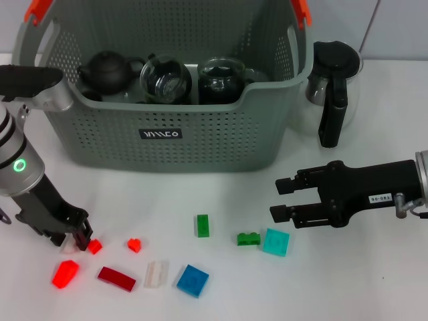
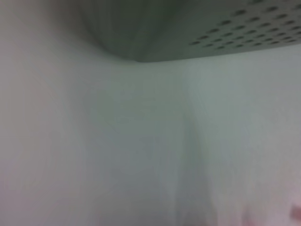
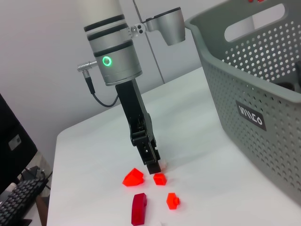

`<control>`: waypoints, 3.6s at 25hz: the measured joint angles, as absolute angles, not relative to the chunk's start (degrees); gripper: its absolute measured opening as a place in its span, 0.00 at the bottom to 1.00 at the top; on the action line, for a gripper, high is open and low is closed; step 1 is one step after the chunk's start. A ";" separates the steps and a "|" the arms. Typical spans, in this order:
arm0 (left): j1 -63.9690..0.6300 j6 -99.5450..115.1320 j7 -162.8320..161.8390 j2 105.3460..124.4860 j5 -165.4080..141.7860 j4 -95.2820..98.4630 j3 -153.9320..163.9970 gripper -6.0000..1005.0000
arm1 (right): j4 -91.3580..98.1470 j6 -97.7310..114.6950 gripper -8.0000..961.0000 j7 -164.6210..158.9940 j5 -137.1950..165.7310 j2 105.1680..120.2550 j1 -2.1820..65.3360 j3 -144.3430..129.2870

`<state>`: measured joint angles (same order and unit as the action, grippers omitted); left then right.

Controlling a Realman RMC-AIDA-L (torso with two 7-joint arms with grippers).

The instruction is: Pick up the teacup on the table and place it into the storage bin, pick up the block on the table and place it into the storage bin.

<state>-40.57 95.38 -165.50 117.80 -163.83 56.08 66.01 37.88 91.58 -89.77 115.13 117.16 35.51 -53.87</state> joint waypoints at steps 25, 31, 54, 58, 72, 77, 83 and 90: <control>-20.06 93.04 -145.54 124.68 -159.97 84.54 64.24 0.42 | 37.88 91.15 0.67 -90.09 115.14 117.16 35.38 -53.87; -19.07 89.98 -145.03 124.70 -157.71 81.30 63.86 0.42 | 37.88 90.50 0.67 -90.09 115.36 117.15 35.24 -53.87; -24.00 90.57 -149.23 124.27 -163.29 76.53 66.71 0.41 | 37.70 90.36 0.67 -90.17 116.02 117.19 35.52 -53.77; -24.56 90.25 -149.64 124.20 -163.65 75.48 67.43 0.41 | 37.70 90.35 0.67 -90.18 116.02 117.16 35.57 -53.67; -25.14 90.94 -149.86 124.17 -163.75 75.63 67.58 0.21 | 37.91 90.35 0.67 -90.18 116.02 117.16 35.60 -53.52; -25.52 92.81 -149.59 124.02 -163.74 76.31 66.92 0.19 | 37.86 90.35 0.67 -90.18 116.02 117.16 35.60 -53.49; -25.81 95.49 -149.22 123.84 -163.68 78.87 66.30 0.14 | 37.90 90.26 0.67 -90.18 116.02 117.16 35.60 -53.44; -26.51 97.81 -147.57 123.59 -162.80 79.78 64.44 0.16 | 37.86 90.18 0.67 -90.17 116.00 117.16 35.60 -53.43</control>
<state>-26.50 97.81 -147.57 123.59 -162.80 79.78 64.44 37.86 90.18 -90.17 116.00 117.16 35.60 -53.43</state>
